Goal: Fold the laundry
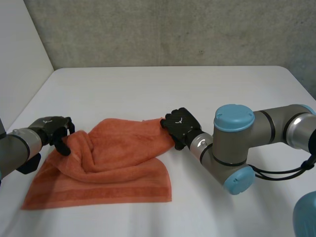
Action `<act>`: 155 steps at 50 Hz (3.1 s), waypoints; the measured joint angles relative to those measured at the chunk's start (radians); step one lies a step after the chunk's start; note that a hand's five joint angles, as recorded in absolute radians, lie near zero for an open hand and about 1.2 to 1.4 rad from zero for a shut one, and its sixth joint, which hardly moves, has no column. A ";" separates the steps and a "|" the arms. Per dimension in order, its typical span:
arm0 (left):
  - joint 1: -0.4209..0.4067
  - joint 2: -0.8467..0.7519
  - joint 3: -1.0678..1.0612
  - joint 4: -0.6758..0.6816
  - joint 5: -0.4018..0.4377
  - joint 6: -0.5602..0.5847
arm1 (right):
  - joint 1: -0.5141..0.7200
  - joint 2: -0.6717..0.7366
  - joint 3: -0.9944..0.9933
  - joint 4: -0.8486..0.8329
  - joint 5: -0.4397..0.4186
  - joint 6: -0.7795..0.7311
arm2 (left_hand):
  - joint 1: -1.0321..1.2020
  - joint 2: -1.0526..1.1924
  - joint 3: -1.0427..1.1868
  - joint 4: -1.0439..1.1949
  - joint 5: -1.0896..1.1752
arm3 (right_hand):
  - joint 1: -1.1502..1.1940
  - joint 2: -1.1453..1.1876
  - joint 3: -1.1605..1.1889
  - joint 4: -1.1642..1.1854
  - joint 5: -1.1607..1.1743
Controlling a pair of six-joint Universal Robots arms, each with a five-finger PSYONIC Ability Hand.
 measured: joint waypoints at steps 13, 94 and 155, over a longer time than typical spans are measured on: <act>0.000 0.014 -0.010 0.001 -0.003 0.000 | -0.003 0.077 -0.093 0.003 0.009 -0.016 | 0.300 0.327 0.321 0.329 0.325 | 0.326 0.386 0.388 0.390 0.385; -0.216 0.035 -0.005 0.067 -0.052 -0.081 | -0.202 -0.200 0.066 0.275 -0.064 0.211 | 0.309 0.399 0.391 0.393 0.360 | -0.004 -0.004 -0.002 -0.004 -0.001; -0.233 0.035 -0.016 0.066 -0.054 -0.081 | -0.205 0.139 -0.290 0.223 -0.043 0.198 | 0.309 0.399 0.391 0.396 0.360 | 0.101 0.103 0.107 0.110 0.160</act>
